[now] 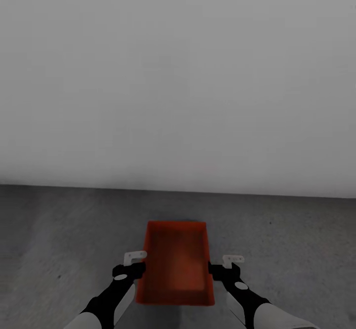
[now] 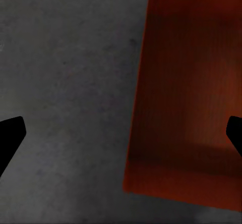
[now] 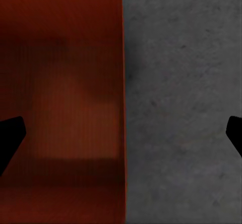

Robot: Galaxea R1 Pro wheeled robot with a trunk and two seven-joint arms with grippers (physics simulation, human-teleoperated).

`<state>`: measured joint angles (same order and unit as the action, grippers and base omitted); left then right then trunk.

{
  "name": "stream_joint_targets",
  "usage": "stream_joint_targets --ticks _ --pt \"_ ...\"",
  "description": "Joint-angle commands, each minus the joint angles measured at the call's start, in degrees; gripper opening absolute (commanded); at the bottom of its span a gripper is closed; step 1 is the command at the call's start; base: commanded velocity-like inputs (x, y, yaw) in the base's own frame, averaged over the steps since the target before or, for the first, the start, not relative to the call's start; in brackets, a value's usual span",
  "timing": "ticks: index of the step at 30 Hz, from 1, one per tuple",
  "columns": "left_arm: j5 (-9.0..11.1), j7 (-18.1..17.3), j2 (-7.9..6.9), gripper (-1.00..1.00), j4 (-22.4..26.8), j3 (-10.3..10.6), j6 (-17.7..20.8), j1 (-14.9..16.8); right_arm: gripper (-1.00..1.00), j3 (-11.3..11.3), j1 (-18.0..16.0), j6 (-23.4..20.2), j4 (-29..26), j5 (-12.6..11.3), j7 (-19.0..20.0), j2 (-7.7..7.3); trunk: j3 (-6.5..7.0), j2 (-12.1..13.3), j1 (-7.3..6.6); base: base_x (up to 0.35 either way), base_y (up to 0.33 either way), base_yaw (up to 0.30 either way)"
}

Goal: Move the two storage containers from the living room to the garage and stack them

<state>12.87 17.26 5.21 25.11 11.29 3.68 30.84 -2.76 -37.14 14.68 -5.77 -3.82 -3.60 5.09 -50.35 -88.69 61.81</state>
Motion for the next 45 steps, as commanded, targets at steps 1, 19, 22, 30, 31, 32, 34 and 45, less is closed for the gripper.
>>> stream_joint_targets --ticks 1,19,22,30,31,32,34,45 --pt "0.5 0.5 -0.04 1.0 0.1 0.5 0.3 0.0 1.0 -0.3 0.0 0.2 0.1 -0.4 -0.2 0.01 0.15 0.4 -0.23 0.0 0.0 0.0" --pt "0.6 0.4 -0.1 1.0 0.3 0.5 -0.2 0.0 1.0 -0.3 0.0 0.2 0.1 -0.4 -0.2 0.01 3.38 7.6 -4.18 0.0 0.0 0.0" --pt "0.6 0.4 -0.16 1.0 0.3 0.5 -0.3 0.0 1.0 -0.3 0.0 0.2 0.1 -0.4 -0.2 0.01 3.56 8.0 -4.4 0.0 0.0 0.0" --pt "0.6 0.4 -0.17 1.0 0.4 0.5 -0.3 0.0 1.0 -0.3 0.0 0.3 0.1 -0.4 -0.2 0.01 3.56 8.0 -4.4 0.0 0.0 0.0" --pt "0.6 0.4 -0.18 1.0 0.4 0.5 -0.3 0.0 1.0 -0.3 0.0 0.2 0.1 -0.4 -0.2 0.01 3.56 8.0 -4.4 0.0 0.0 0.0" --pt "0.6 0.4 -0.16 1.0 0.4 0.5 -0.2 0.0 1.0 -0.3 0.0 0.2 0.1 -0.4 -0.2 0.01 3.56 8.0 -4.4 0.0 0.0 0.0" --pt "0.6 0.5 -0.13 1.0 0.4 0.4 0.1 0.0 1.0 -0.3 0.0 0.2 0.1 -0.4 -0.2 0.01 3.56 8.0 -4.4 -0.002 0.0 0.0" --pt "0.6 0.5 0.06 1.0 0.2 0.2 0.5 0.0 1.0 -0.3 0.0 0.3 0.1 -0.4 -0.2 0.01 3.56 8.0 -4.4 -0.24 0.0 0.0"
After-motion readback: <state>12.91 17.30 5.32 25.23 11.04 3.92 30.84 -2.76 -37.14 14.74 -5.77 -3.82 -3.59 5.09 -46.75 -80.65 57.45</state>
